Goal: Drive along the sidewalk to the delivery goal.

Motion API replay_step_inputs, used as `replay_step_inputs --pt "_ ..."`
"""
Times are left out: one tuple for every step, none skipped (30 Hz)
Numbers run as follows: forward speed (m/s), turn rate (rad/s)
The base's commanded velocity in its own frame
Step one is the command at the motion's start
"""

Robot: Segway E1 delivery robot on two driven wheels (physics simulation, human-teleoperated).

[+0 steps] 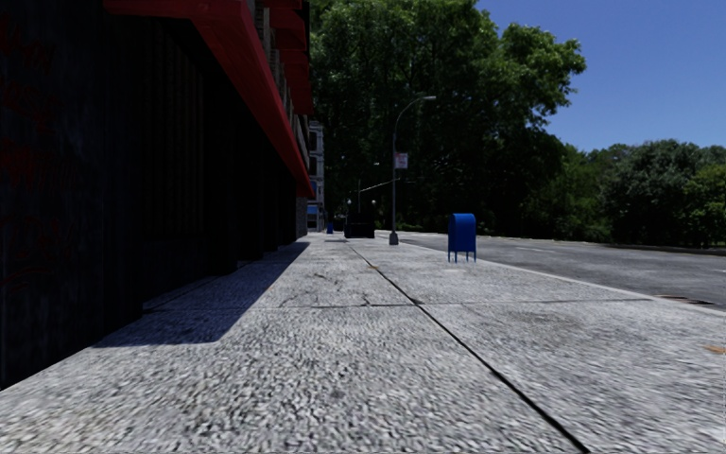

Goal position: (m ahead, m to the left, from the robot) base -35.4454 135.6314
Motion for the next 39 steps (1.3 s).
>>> replay_step_inputs --pt "1.44 0.0" --pt "1.44 0.0" --pt "1.44 0.0" --pt "1.44 0.0" --pt "1.44 0.0" --pt "1.44 0.0" --pt "1.44 0.0" --pt "1.44 0.0" --pt "1.44 0.0" --pt "1.44 0.0" --pt "1.44 0.0" --pt "1.44 0.0" --pt "1.44 0.0" --pt "1.44 0.0" --pt "1.44 0.0" --pt "1.44 0.0" --pt "1.44 0.15" --pt "1.44 0.15" --pt "1.44 0.42" --pt "1.44 0.5" --pt "1.44 0.52" --pt "1.44 0.49" --pt "1.44 0.03" --pt "1.44 0.03" --pt "1.44 0.0" --pt "1.44 0.0" --pt "1.44 0.0" --pt "1.44 0.0" --pt "1.44 0.0" --pt "1.44 0.0" --pt "1.44 0.0" --pt "1.44 0.0" --pt "1.44 0.0" --pt "1.44 0.0" --pt "1.44 0.0" --pt "1.44 0.0" --pt "1.44 0.0" --pt "1.44 0.0" --pt "1.44 0.43"
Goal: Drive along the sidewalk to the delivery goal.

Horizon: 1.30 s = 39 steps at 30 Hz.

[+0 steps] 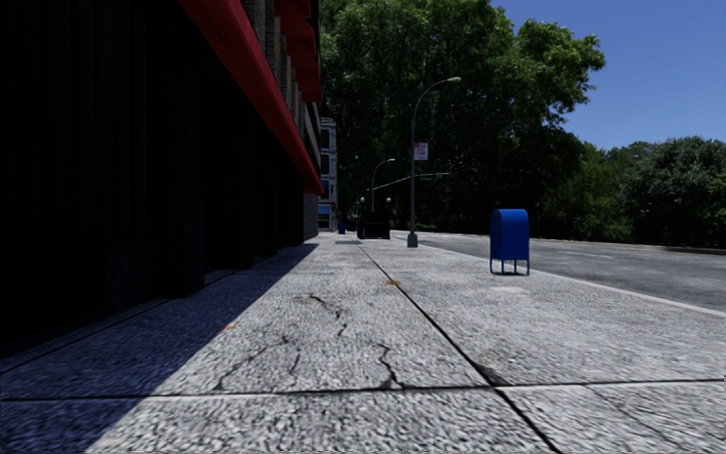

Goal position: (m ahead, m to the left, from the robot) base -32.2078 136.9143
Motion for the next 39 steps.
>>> replay_step_inputs --pt "1.44 0.68" --pt "1.44 0.78" --pt "1.44 0.8" --pt "1.44 0.39" --pt "1.44 0.39" --pt "1.44 0.22" --pt "1.44 0.05" --pt "1.44 0.0" --pt "1.44 0.0" --pt "1.44 0.0" --pt "1.44 0.0" --pt "1.44 0.0" --pt "1.44 0.0" --pt "1.44 0.0" --pt "1.44 0.0" --pt "1.44 0.0" --pt "1.44 0.0" --pt "1.44 0.0" --pt "1.44 0.0" --pt "1.44 0.0" --pt "1.44 0.0" --pt "1.44 0.0" --pt "1.44 0.0" --pt "1.44 0.0" --pt "1.44 0.0" --pt "1.44 0.0" --pt "1.44 0.17" --pt "1.44 0.38" --pt "1.44 0.46" --pt "1.44 0.47" --pt "1.44 0.47" --pt "1.44 0.47" --pt "1.44 0.0" --pt "1.44 0.0" --pt "1.44 0.0" --pt "1.44 0.0" --pt "1.44 0.0" --pt "1.44 0.0" --pt "1.44 0.0"
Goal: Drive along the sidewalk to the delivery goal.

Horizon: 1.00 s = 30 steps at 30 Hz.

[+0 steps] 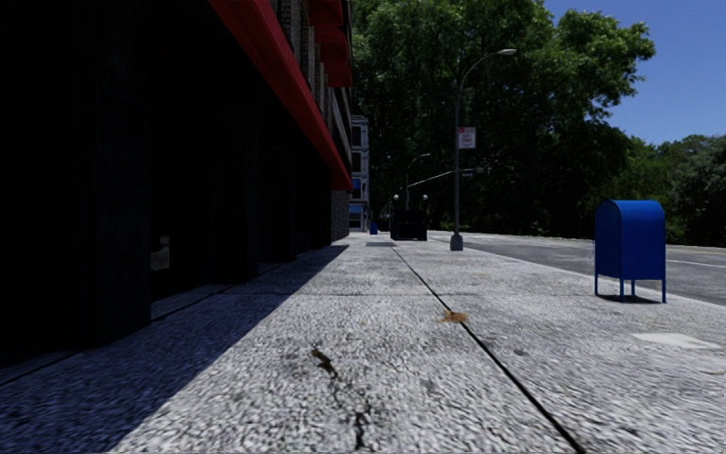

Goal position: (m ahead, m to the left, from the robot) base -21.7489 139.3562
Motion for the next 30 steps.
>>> replay_step_inputs --pt "1.44 0.0" --pt "1.44 0.0" --pt "1.44 0.0" --pt "1.44 0.0" --pt "1.44 0.0" --pt "1.44 0.0" --pt "1.44 0.0" --pt "1.44 0.0" --pt "1.44 0.0" --pt "1.44 0.0" --pt "1.44 0.0" --pt "1.44 0.0" --pt "1.44 0.0" --pt "1.44 0.0" --pt "1.44 0.0" --pt "1.44 0.0" --pt "1.44 0.0" --pt "1.44 0.0" --pt "1.44 0.0" --pt "1.44 0.0" --pt "1.44 0.0" --pt "1.44 0.0" --pt "1.44 0.0" --pt "1.44 0.0" --pt "1.44 0.0" --pt "1.44 0.0" --pt "1.44 0.0" --pt "1.44 0.0" --pt "1.44 0.0" --pt "1.44 0.0"
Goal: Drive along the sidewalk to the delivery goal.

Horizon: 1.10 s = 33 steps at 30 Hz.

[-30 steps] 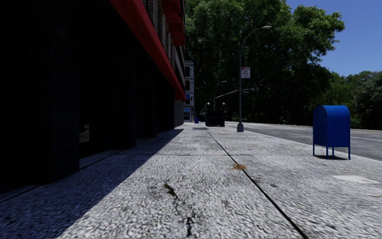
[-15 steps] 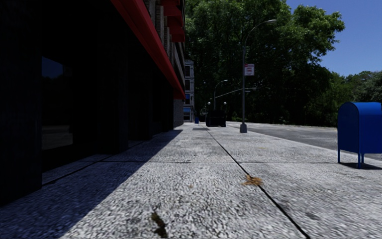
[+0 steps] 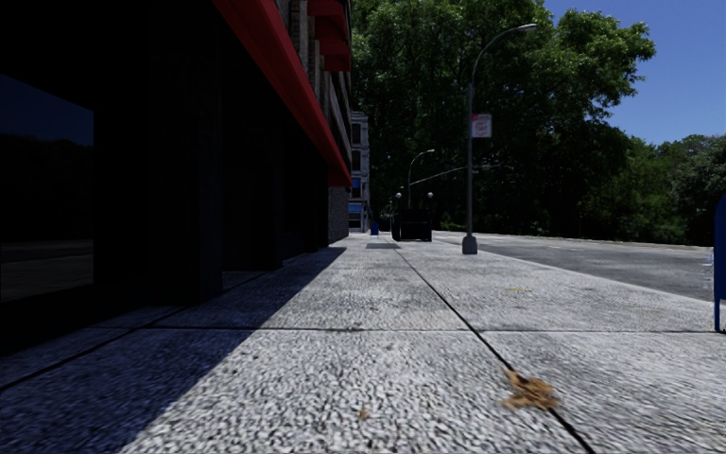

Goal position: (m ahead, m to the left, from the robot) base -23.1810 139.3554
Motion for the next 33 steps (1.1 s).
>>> replay_step_inputs --pt "1.44 0.0" --pt "1.44 0.0" --pt "1.44 0.0" --pt "1.44 0.0" --pt "1.44 0.0" --pt "1.44 0.0" --pt "1.44 0.0" --pt "1.44 0.0" --pt "1.44 0.0" --pt "1.44 0.0" --pt "1.44 0.0" --pt "1.44 0.0" --pt "1.44 0.0" --pt "1.44 0.0" --pt "1.44 0.0" --pt "1.44 0.0" --pt "1.44 0.0" --pt "1.44 0.0" --pt "1.44 0.0" --pt "1.44 0.0" --pt "1.44 0.0" --pt "1.44 0.0" --pt "1.44 0.0" --pt "1.44 0.0" --pt "1.44 0.0" --pt "1.44 0.0" --pt "1.45 0.0" --pt "1.45 0.0" --pt "1.45 0.0" --pt "1.45 0.0" --pt "1.45 0.0" --pt "1.45 0.0" --pt "1.45 0.0"
